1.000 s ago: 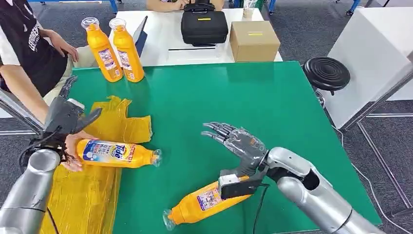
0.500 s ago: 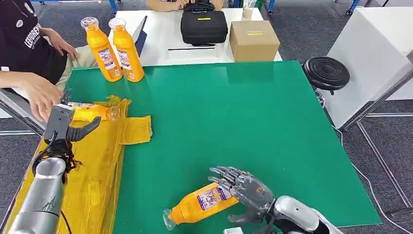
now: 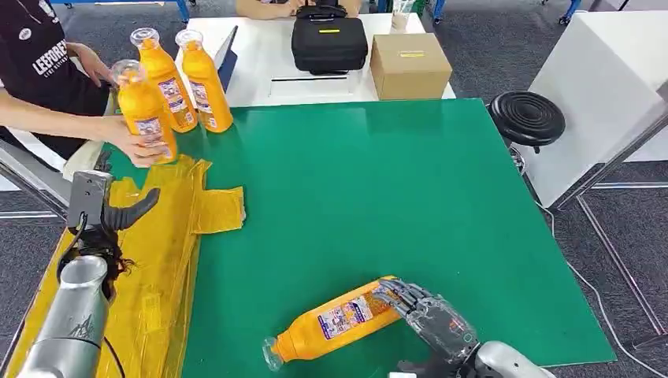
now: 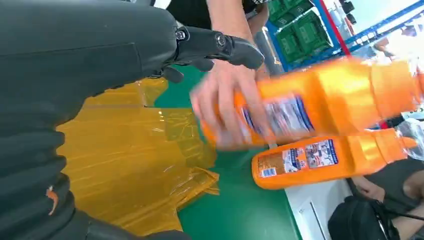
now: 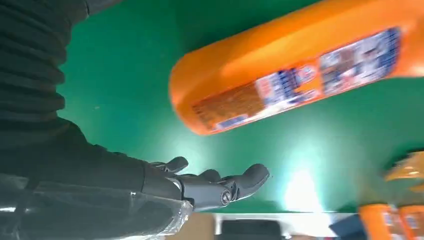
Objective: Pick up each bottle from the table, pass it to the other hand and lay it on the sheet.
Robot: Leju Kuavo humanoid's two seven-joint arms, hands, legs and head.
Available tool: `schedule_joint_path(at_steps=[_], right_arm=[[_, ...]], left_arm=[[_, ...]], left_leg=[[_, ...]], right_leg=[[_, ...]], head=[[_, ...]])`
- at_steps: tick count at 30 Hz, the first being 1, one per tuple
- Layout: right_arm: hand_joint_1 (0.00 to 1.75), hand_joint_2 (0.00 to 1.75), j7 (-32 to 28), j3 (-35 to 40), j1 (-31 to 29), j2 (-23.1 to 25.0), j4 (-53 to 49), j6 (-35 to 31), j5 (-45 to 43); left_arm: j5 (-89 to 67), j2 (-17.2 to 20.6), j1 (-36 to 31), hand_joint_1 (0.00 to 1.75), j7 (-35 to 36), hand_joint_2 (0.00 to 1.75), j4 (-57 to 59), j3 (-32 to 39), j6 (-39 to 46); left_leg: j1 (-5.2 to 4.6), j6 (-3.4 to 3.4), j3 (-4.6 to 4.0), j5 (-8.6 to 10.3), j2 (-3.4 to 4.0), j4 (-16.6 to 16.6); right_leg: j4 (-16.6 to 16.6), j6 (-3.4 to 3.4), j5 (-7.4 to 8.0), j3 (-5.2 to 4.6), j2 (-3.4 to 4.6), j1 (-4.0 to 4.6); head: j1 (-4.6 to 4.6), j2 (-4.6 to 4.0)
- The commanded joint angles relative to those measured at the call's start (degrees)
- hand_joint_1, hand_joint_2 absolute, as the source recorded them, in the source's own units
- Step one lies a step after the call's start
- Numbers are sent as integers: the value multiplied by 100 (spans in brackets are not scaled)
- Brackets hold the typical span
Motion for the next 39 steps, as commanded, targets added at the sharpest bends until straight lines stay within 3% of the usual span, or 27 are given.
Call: schedule_joint_path(at_steps=[1, 6, 11, 22, 39], right_arm=[[0, 175, 93, -146, -34, 248, 442, -80, 137], [0, 175, 280, -176, -48, 420, 559, -145, 385], [0, 175, 66, -326, -87, 99, 827, -297, 196], [0, 175, -126, -108, -659, 493, 1388, 210, 174], [0, 175, -271, 489, -1301, 990, 1766, 318, 566]], left_arm=[[56, -101, -72, 0, 37, 175, 339, 243, 27], [83, -113, 63, 0, 71, 175, 187, 278, 34], [110, -121, 222, 0, 65, 175, 140, 310, 34], [236, -142, 251, 0, 33, 175, 82, 299, -2], [322, -229, 159, 0, 18, 175, 264, 179, -74]], left_leg=[[8, -18, 20, -8, 13, -4], [13, -26, 28, -12, 15, -4], [9, -20, 22, -9, 13, -3], [14, -27, 27, -12, 23, -3], [17, -29, 26, -11, 22, -1]], right_leg=[[-11, -10, -4, 24, 0, 10], [-15, -14, -8, 36, -3, 15], [-12, -11, -6, 27, -2, 10], [-16, -15, -5, 34, 5, 17], [-13, -17, -5, 34, 3, 19]], head=[[-2, 0], [0, 0], [-2, 0], [-2, 0], [0, 0]])
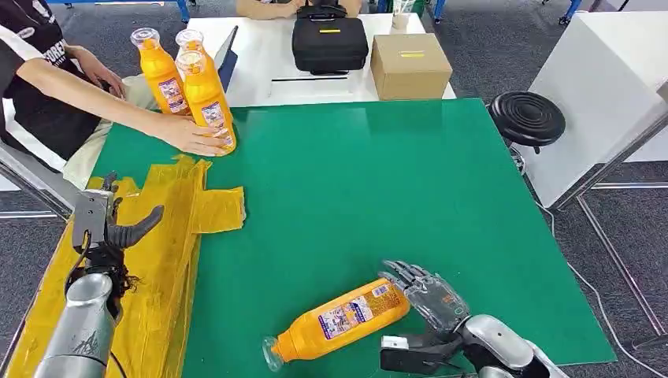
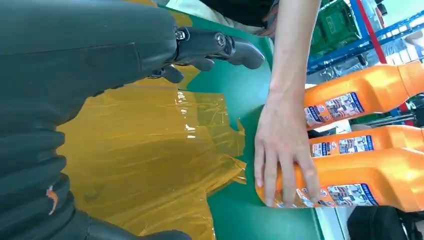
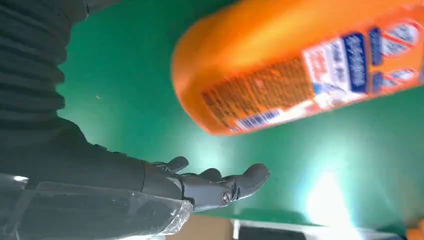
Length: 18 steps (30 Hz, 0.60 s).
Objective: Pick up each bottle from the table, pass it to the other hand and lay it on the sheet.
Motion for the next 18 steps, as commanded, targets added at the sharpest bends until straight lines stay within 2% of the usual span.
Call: schedule_joint_path(at_steps=[1, 13, 18], right_arm=[[0, 175, -60, 611, -457, 473, 633, 11, 236], [0, 175, -59, 794, -537, 582, 777, 49, 287], [0, 175, -121, 1141, -819, 650, 1109, 322, 55]], left_arm=[[75, -125, -246, 0, -7, 175, 331, 45, -35], [86, -151, -352, 0, -14, 175, 459, 12, -75], [230, -164, -434, 0, -144, 175, 632, 7, -125]], left_leg=[[13, -23, 20, -8, 17, -2], [11, -19, 13, -5, 10, 1], [9, -16, 12, -3, 12, -2]], right_leg=[[-11, -13, -3, 24, 2, 14], [-7, -10, -3, 18, -2, 11], [-8, -9, -1, 14, 1, 9]], head=[[0, 0], [2, 0], [0, 0]])
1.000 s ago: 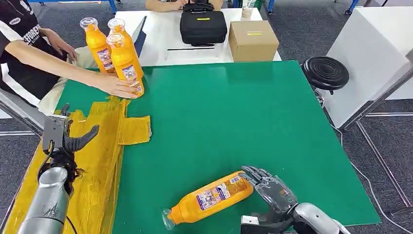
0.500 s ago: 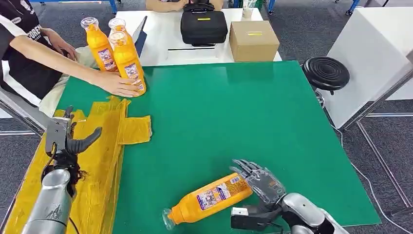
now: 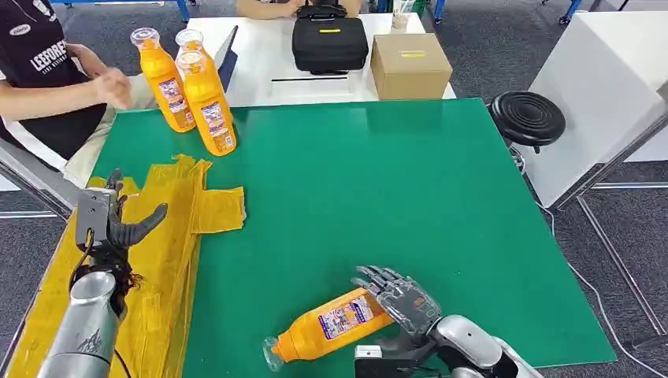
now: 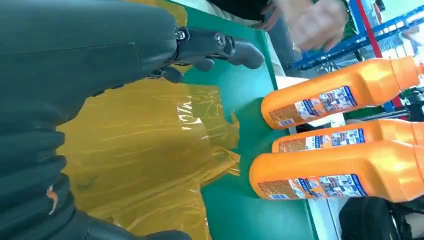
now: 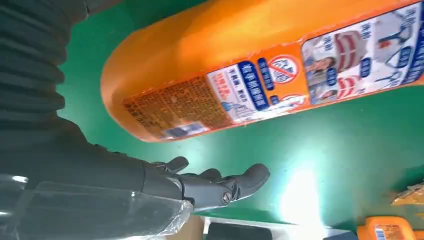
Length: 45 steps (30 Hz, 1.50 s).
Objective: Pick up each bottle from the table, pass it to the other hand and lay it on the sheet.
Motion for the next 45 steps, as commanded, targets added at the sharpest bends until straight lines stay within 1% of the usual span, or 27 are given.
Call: schedule_joint_path(at_steps=[1, 3, 4, 8, 9, 11, 12, 15, 16, 17, 20, 21, 22, 23, 28, 34, 35, 36, 37, 38, 39, 44, 45], right_arm=[[0, 175, -74, 644, -651, 265, 944, 433, -331], [0, 175, -86, 695, -768, 300, 1103, 443, -363], [0, 175, -86, 695, -768, 300, 1103, 443, -363], [0, 175, -85, 747, -805, 270, 1121, 459, -375], [0, 175, -76, 791, -892, 290, 1240, 526, -461], [0, 175, -66, 872, -1032, 343, 1482, 567, -536], [0, 175, -67, 892, -1069, 367, 1574, 582, -567], [0, 175, -111, 1004, -1266, 446, 2019, 649, -774], [0, 175, -112, 1049, -1335, 441, 2161, 652, -841], [0, 175, -114, 1055, -1374, 450, 2258, 654, -841], [0, 175, -101, 1192, -1541, 537, 2715, 648, -809], [101, 175, -94, 1227, -1575, 559, 2797, 638, -797], [171, 175, -94, 1227, -1575, 559, 2797, 638, -797], [175, 175, -88, 1287, -1648, 606, 2908, 625, -774], [175, 175, -88, 1346, -1694, 592, 2886, 601, -766], [175, 175, -49, 1340, -1636, 634, 2841, 452, -751], [175, 175, -28, 1316, -1611, 651, 2806, 403, -737], [175, 175, -15, 1310, -1580, 660, 2791, 374, -729], [175, 175, -15, 1310, -1580, 660, 2791, 374, -729], [175, 175, -14, 1310, -1577, 659, 2789, 373, -729], [175, 175, -14, 1310, -1577, 659, 2789, 373, -729], [175, 175, -14, 1310, -1577, 659, 2789, 373, -729], [175, 175, -14, 1310, -1577, 659, 2789, 373, -729]], left_arm=[[203, -77, -362, 0, -112, 175, 584, 7, -83], [220, -70, -347, 0, -113, 175, 557, -3, -84], [220, -70, -347, 0, -113, 175, 557, -3, -84], [239, -67, -331, 0, -107, 175, 533, 9, -55], [265, -58, -303, 0, -106, 175, 509, 20, -47], [313, -32, -263, 0, -105, 175, 467, 33, -40], [319, -23, -251, 0, -105, 175, 458, 33, -46], [358, -19, -227, 0, -120, 175, 460, 29, -39], [376, -20, -230, 0, -136, 175, 469, 23, -17], [385, -20, -232, 0, -137, 175, 484, 24, -9], [420, -28, -234, 0, -138, 175, 488, 19, 11], [425, -30, -232, 0, -135, 175, 483, 18, 14], [425, -30, -232, 0, -135, 175, 483, 18, 14], [430, -39, -231, 0, -119, 175, 458, 10, 17], [432, -51, -238, 0, -89, 175, 450, -12, -17], [423, -72, -244, 0, -75, 175, 445, -46, -50], [423, -76, -219, 0, -74, 175, 396, -48, -53], [424, -74, -200, 0, -74, 175, 376, -48, -57], [424, -74, -200, 0, -74, 175, 376, -48, -57], [424, -74, -190, 0, -74, 175, 376, -48, -58], [424, -74, -190, 0, -74, 175, 376, -48, -58], [424, -74, -190, 0, -74, 175, 376, -48, -58], [424, -74, -190, 0, -74, 175, 376, -48, -58]], left_leg=[[14, -26, 24, -8, 20, -1], [9, -17, 16, -4, 19, -3], [15, -25, 27, -10, 29, -2], [11, -21, 21, -5, 12, -1], [14, -27, 30, -10, 14, 0], [10, -19, 21, -5, 19, -2], [15, -28, 35, -12, 32, -1], [10, -16, 21, -2, 20, -5], [15, -26, 34, -7, 27, -5], [11, -19, 24, -3, 19, -5], [13, -21, 35, -3, 19, -7], [10, -15, 36, -2, 15, -5], [18, -28, 53, -4, 23, -8], [13, -20, 52, -2, 19, -6], [19, -28, 82, 0, 21, -6], [13, -18, 105, 0, 11, -6], [18, -27, 103, 2, 12, -6], [13, -20, 109, -1, 14, -7], [20, -30, 108, 0, 18, -9], [14, -24, 107, 3, 18, -15], [21, -33, 108, 0, 23, -13], [15, -25, 110, 2, 36, -7], [20, -33, 108, 3, 37, -8]], right_leg=[[-12, -14, -3, 30, 2, 15], [-10, -10, 1, 18, 7, 11], [-14, -15, -1, 32, 10, 17], [-9, -11, -3, 24, -2, 12], [-11, -14, -7, 36, -5, 16], [-9, -9, -1, 23, 6, 10], [-13, -14, -4, 39, 12, 16], [-12, -8, 2, 23, 7, 10], [-17, -14, 0, 38, 8, 17], [-13, -10, 1, 27, 5, 12], [-16, -11, 2, 39, 4, 14], [-13, -8, 2, 38, 4, 11], [-22, -15, 2, 58, 3, 19], [-16, -11, 3, 54, 3, 14], [-20, -18, 4, 79, -2, 21], [-16, -18, 2, 55, -3, 15], [-20, -23, 4, 52, -9, 20], [-17, -19, 2, 54, -1, 16], [-23, -24, 5, 56, -4, 23], [-24, -24, 11, 80, -1, 17], [-28, -35, 13, 100, -4, 24], [-16, -29, 13, 97, 14, 20], [-21, -34, 14, 97, 10, 25]], head=[[-2, 0], [-2, 0], [-2, 0], [-2, 2], [0, 0], [-2, 0], [0, 2], [-2, 0], [-2, 0], [0, 0], [0, 0], [0, 0], [-2, 0], [0, 0], [0, 0], [0, 0], [0, 0], [0, 0], [0, 0], [-2, 0], [0, 0], [0, 0], [0, 0]])
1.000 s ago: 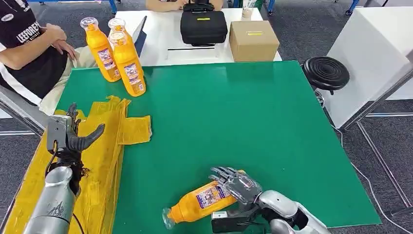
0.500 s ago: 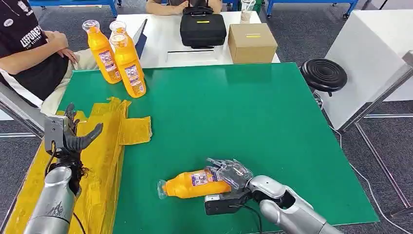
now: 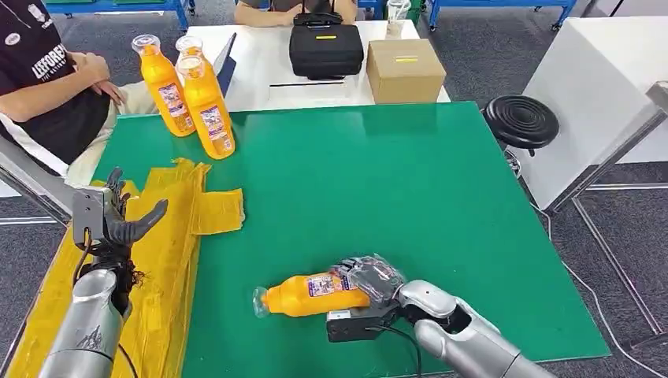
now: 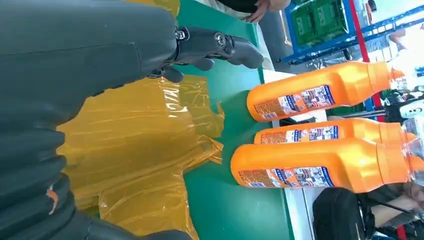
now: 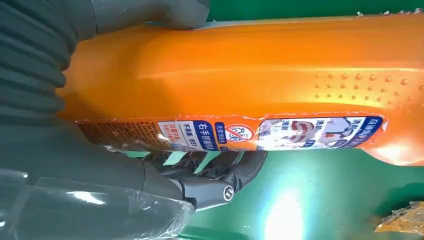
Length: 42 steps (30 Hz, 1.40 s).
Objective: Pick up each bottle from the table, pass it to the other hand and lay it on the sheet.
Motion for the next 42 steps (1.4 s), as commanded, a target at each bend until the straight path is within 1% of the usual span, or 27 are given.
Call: schedule_joint_path(at_steps=[1, 4, 5, 8, 9, 11, 12, 13, 15, 16, 17, 18, 20, 22, 23, 25, 26, 27, 29, 31, 32, 33, 34, 35, 37, 39, 42], right_arm=[[175, 175, 60, 237, 154, 71, 607, 23, -3], [175, 175, 86, 122, 185, 115, 595, -136, 40], [175, 175, 102, 78, 184, 151, 592, -209, 55], [175, 175, 70, -329, 241, 418, 581, -777, 18], [175, 175, 35, -462, 219, 555, 610, -947, 15], [175, 175, -23, -750, 160, 878, 618, -1265, -12], [175, 175, -11, -994, 153, 1140, 626, -1677, 77], [175, 175, 55, -1091, 131, 1278, 618, -1862, 184], [175, 175, 184, -1335, 197, 1474, 559, -2270, 419], [175, 175, 182, -1527, 261, 1559, 522, -2474, 488], [175, 175, 160, -1632, 283, 1603, 509, -2596, 521], [175, 175, 83, -1845, 325, 1685, 477, -2871, 576], [175, 175, -144, -2075, 410, 1778, 412, -3048, 482], [175, 175, -279, -2173, 463, 1878, 335, -3204, 489], [175, 175, -300, -2206, 476, 1937, 298, -3247, 494], [175, 175, -317, -2255, 511, 2028, 200, -3293, 562], [175, 175, -318, -2276, 499, 2062, 171, -3305, 579], [175, 175, -324, -2300, 466, 2116, 165, -3356, 688], [175, 175, -349, -2332, 362, 2201, 208, -3379, 785], [175, 175, -385, -2332, 219, 2295, 308, -3421, 818], [175, 175, -412, -2328, 158, 2329, 370, -3453, 832], [175, 175, -434, -2320, 112, 2354, 406, -3473, 838], [175, 175, -442, -2313, 93, 2371, 443, -3488, 841], [175, 175, -442, -2313, 93, 2371, 443, -3488, 841], [175, 175, -442, -2313, 93, 2371, 443, -3488, 841], [175, 175, -451, -2313, 110, 2362, 442, -3503, 841], [175, 175, -475, -2312, 110, 2360, 447, -3532, 841]], left_arm=[[24, -39, -124, 0, 40, 175, 258, -39, -21], [33, -39, -73, 0, 62, 175, 157, -32, -41], [35, -37, -54, 0, 66, 175, 135, -32, -47], [172, -62, 94, 0, 80, 175, -86, -57, -261], [296, -71, 155, 0, 104, 175, -209, -87, -437], [641, -118, 263, 0, 217, 175, -388, -201, -926], [894, -141, 287, 0, 409, 175, -414, -461, -1474], [898, -183, 262, 0, 447, 175, -408, -654, -1605], [865, -340, 193, 0, 475, 175, -511, -1071, -1708], [1038, -408, 206, 0, 493, 175, -719, -1284, -1837], [1105, -425, 232, 0, 509, 175, -863, -1379, -1818], [1209, -426, 314, 0, 636, 175, -1201, -1601, -1847], [1390, -367, 481, 0, 796, 175, -1586, -1923, -1959], [1533, -392, 685, 0, 853, 175, -1848, -2203, -2156], [1550, -399, 762, 0, 859, 175, -1930, -2322, -2192], [1593, -394, 912, 0, 858, 175, -2156, -2632, -2323], [1591, -421, 949, 0, 861, 175, -2229, -2712, -2321], [1668, -411, 983, 0, 902, 175, -2349, -2803, -2344], [1799, -389, 972, 0, 986, 175, -2454, -2942, -2338], [1863, -387, 945, 0, 1019, 175, -2555, -3026, -2332], [1901, -387, 917, 0, 1052, 175, -2584, -3055, -2321], [1928, -385, 889, 0, 1059, 175, -2621, -3085, -2313], [1953, -384, 875, 0, 1077, 175, -2646, -3096, -2297], [1953, -384, 875, 0, 1077, 175, -2646, -3096, -2297], [1953, -384, 875, 0, 1077, 175, -2646, -3096, -2297], [1959, -369, 867, 0, 1080, 175, -2641, -3092, -2294], [1973, -356, 861, 0, 1080, 175, -2630, -3109, -2289]], left_leg=[[16, -22, 4, 0, -4, -3], [25, -29, 1, 1, -1, -5], [18, -19, 4, 0, -2, -4], [25, -27, 2, -1, 4, -4], [21, -19, 3, -2, 5, -3], [27, -33, -5, -1, 17, -2], [20, -20, -4, -1, 14, -1], [22, -26, -10, -2, 21, 1], [20, -21, -21, 2, 2, 3], [23, -30, -33, 3, -1, 7], [26, -40, -38, 4, -3, 9], [23, -27, -55, 9, -21, 11], [21, -23, -66, 13, -19, 9], [26, -34, -59, -3, -8, 14], [16, -22, -69, 8, -8, 4], [20, -29, -63, 0, 0, 5], [31, -51, -39, -20, 15, 11], [33, -58, -35, -26, 18, 13], [25, -44, -75, -8, 0, 15], [17, -31, -100, 4, -2, 12], [27, -50, -79, -12, 9, 20], [20, -29, -110, 4, 7, 14], [22, -32, -108, 1, 17, 17], [16, -25, -118, 10, 2, 8], [19, -23, -115, 11, -2, 6], [24, -38, -96, 0, 6, 10], [21, -28, -102, 4, 6, 6]], right_leg=[[-14, -12, -1, 14, -18, 16], [-19, -17, 1, 14, -21, 25], [-12, -10, -1, 13, -14, 18], [-16, -15, 0, 12, -14, 24], [-11, -11, 0, 11, -8, 20], [-15, -18, 3, 4, -5, 26], [-7, -11, 2, 2, 0, 19], [-7, -14, 4, -5, 3, 21], [-3, -12, 0, -11, -11, 18], [0, -16, -2, -19, -19, 21], [0, -20, -5, -19, -24, 25], [3, -12, -2, -32, -31, 21], [0, -15, 8, -43, -25, 19], [0, -20, -4, -29, -21, 25], [0, -14, 6, -45, -12, 14], [-3, -18, 1, -38, -10, 18], [-7, -30, -16, -9, -13, 31], [-6, -33, -22, -3, -16, 33], [5, -27, -9, -48, -20, 24], [7, -19, 3, -80, -12, 16], [9, -30, -11, -55, -14, 27], [7, -19, 8, -92, -1, 19], [9, -21, 8, -90, 5, 21], [6, -15, 13, -101, -3, 14], [3, -14, 13, -98, -6, 16], [2, -21, 3, -74, -9, 22], [1, -16, 8, -83, -2, 17]], head=[[0, 0], [0, 0], [0, 0], [0, 0], [0, 0], [0, 0], [0, 0], [-2, 0], [0, 0], [0, 0], [2, 0], [-2, 0], [0, 0], [-2, 0], [0, 0], [0, 0], [0, 0], [0, 0], [-2, 0], [-2, 2], [0, 0], [0, 0], [-2, 0], [-2, 0], [0, 0], [0, 0], [0, 0]])
